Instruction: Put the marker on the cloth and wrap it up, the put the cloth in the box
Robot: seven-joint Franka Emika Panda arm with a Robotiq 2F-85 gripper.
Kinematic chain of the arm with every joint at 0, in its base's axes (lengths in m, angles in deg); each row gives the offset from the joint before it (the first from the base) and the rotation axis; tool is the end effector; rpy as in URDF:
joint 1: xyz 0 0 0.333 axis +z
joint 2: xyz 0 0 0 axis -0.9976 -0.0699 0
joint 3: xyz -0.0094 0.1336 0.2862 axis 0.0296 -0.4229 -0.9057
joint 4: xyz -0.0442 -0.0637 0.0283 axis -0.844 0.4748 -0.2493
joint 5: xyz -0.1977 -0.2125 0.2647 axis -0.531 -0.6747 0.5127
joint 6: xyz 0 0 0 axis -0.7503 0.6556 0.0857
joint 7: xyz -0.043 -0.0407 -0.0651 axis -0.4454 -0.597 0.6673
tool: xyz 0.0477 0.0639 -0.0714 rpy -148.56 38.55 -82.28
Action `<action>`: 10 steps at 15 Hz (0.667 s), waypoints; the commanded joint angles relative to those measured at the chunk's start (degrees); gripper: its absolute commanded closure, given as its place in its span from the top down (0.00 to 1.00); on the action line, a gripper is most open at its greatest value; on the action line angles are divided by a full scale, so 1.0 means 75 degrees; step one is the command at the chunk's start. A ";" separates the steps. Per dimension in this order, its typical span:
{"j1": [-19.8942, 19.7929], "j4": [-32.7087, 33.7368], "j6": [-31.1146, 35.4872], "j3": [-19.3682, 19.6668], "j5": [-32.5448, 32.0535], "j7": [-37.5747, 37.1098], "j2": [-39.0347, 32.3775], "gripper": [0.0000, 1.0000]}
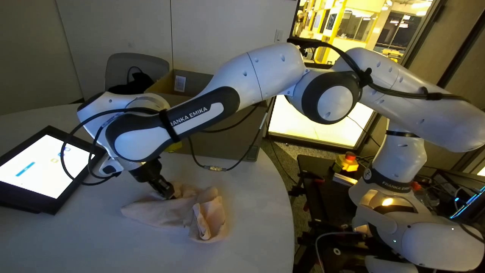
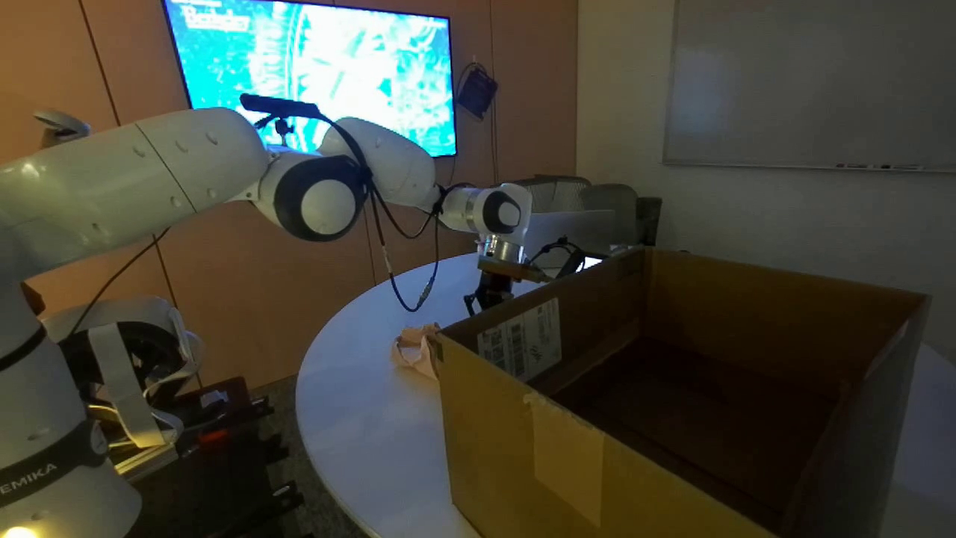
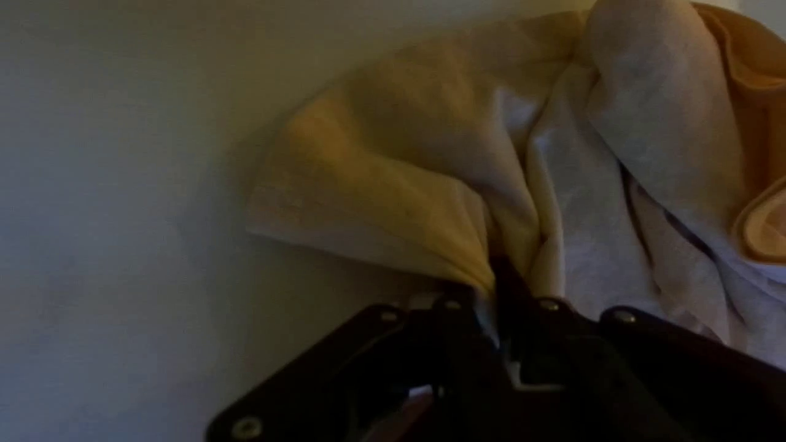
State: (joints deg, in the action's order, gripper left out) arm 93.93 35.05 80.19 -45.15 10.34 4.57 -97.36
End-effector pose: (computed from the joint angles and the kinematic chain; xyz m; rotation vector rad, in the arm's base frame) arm 0.7297 0.1476 0.1263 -2.6083 -1.5034 0.6418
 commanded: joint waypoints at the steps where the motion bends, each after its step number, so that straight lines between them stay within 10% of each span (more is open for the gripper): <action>1: 0.0127 -0.0781 0.0082 -0.0010 -0.0088 -0.0177 0.0783 0.15; 10: 0.0027 -0.3836 -0.0308 -0.0555 0.0136 0.0830 0.2520 0.14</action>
State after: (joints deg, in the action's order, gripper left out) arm 95.66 17.58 77.64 -47.29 10.38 7.89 -84.72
